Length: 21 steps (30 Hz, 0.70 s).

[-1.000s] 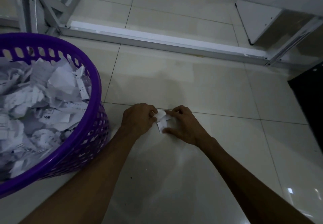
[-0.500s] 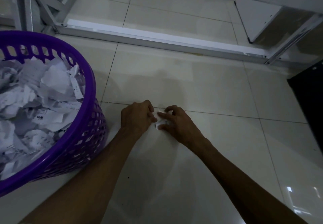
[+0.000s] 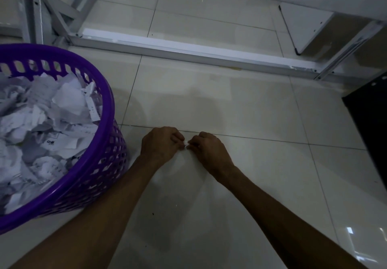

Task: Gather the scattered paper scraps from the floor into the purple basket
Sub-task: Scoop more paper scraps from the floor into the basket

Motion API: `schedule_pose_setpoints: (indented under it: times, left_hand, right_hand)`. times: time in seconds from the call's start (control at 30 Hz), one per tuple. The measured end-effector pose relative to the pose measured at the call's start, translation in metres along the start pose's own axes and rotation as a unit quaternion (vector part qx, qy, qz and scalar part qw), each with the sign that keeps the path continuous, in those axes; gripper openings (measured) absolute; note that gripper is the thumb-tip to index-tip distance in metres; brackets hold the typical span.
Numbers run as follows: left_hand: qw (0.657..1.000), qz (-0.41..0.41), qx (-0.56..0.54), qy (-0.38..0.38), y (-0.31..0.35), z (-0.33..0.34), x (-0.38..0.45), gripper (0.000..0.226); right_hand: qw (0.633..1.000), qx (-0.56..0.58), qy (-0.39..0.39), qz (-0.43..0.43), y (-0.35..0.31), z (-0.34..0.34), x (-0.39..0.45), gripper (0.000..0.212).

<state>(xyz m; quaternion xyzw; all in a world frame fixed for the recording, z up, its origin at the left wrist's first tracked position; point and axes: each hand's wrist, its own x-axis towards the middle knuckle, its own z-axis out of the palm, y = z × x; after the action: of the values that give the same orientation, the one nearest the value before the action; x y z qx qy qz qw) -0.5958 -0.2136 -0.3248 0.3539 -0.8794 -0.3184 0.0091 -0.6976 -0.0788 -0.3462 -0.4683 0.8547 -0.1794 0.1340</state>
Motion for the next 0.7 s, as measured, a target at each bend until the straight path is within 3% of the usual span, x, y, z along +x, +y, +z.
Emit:
schedule_pose_setpoints:
  times: [0.13, 0.33, 0.43, 0.5, 0.57, 0.7]
  left_hand:
    - [0.998, -0.023, -0.052, -0.029, 0.006, -0.003, 0.006, 0.015]
    - [0.976, 0.018, -0.215, 0.042, 0.05, -0.029, 0.003, 0.022]
    - [0.961, 0.052, -0.267, 0.056, 0.079, -0.059, -0.005, 0.025]
    - [0.953, 0.083, -0.282, 0.07, 0.098, -0.082, -0.008, 0.03]
    - [0.942, 0.109, -0.302, 0.1, 0.107, -0.116, -0.015, 0.032]
    - [0.925, 0.109, -0.315, 0.18, 0.096, -0.196, -0.025, 0.031]
  right_hand:
    - [0.989, 0.095, 0.067, 0.088, -0.004, -0.002, 0.003, 0.021]
    - [0.909, 0.284, 0.131, 0.277, -0.01, -0.03, 0.007, 0.031]
    - [0.879, 0.36, 0.145, 0.277, -0.037, -0.057, 0.017, 0.02]
    - [0.88, 0.374, 0.149, 0.252, -0.059, -0.074, 0.027, 0.012]
    - [0.889, 0.371, 0.155, 0.219, -0.089, -0.093, 0.035, 0.016]
    - [0.869, 0.444, 0.14, 0.167, -0.154, -0.123, 0.049, 0.017]
